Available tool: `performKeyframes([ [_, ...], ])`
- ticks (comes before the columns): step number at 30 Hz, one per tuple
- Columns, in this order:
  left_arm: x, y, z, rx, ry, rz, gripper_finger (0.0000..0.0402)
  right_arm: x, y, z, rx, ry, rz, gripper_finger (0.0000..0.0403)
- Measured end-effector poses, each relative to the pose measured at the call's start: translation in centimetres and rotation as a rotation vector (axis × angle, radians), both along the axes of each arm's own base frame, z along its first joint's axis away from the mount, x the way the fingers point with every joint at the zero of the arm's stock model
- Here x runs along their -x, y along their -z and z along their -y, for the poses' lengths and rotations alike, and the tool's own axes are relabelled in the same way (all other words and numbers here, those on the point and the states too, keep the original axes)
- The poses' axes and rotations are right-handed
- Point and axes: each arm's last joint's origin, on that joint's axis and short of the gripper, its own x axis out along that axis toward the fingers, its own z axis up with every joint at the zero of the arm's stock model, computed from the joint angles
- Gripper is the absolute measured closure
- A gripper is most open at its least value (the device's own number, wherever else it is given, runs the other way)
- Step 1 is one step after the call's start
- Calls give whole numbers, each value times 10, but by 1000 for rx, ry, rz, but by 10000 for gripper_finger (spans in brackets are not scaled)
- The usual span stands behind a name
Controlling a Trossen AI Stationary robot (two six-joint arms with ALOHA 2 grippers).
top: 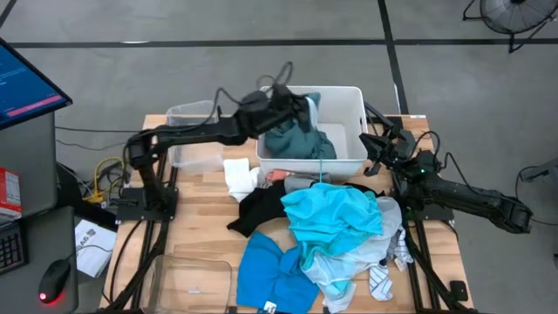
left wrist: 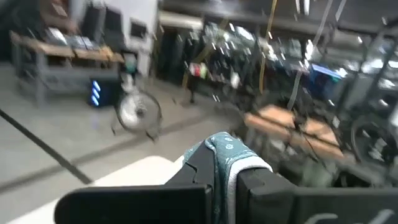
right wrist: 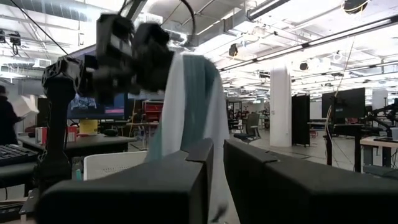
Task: Pick & Place Cloths
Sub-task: Put the blue patterned polo shirt into the white laundry organizer, then put the blue shorts into the transparent container
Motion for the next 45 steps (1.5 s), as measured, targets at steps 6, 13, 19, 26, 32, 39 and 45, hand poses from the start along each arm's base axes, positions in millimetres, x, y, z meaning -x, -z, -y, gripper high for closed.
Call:
performKeyframes([
  [6, -5, 14, 3, 6, 103, -123, 377, 0, 1, 0, -5, 0, -8, 365],
  [13, -1, 31, 8, 44, 283, -334, 281, 0, 1, 0, -5, 0, -8, 365],
  [19, 2, 31, 12, 61, 331, -358, 184, 0, 1, 0, -5, 0, -7, 365],
  [26, 36, 10, 8, 165, 142, -474, 134, 0, 1, 0, -5, 0, -8, 365],
  [32, 80, -33, 18, 163, 25, -451, 141, 0, 1, 0, -5, 0, -8, 365],
  [39, 115, -64, 64, 154, 100, -452, 152, 0, 1, 0, -5, 0, -8, 365],
  [45, 111, -52, 130, 135, 252, -600, 152, 0, 1, 0, -7, 0, -12, 365],
])
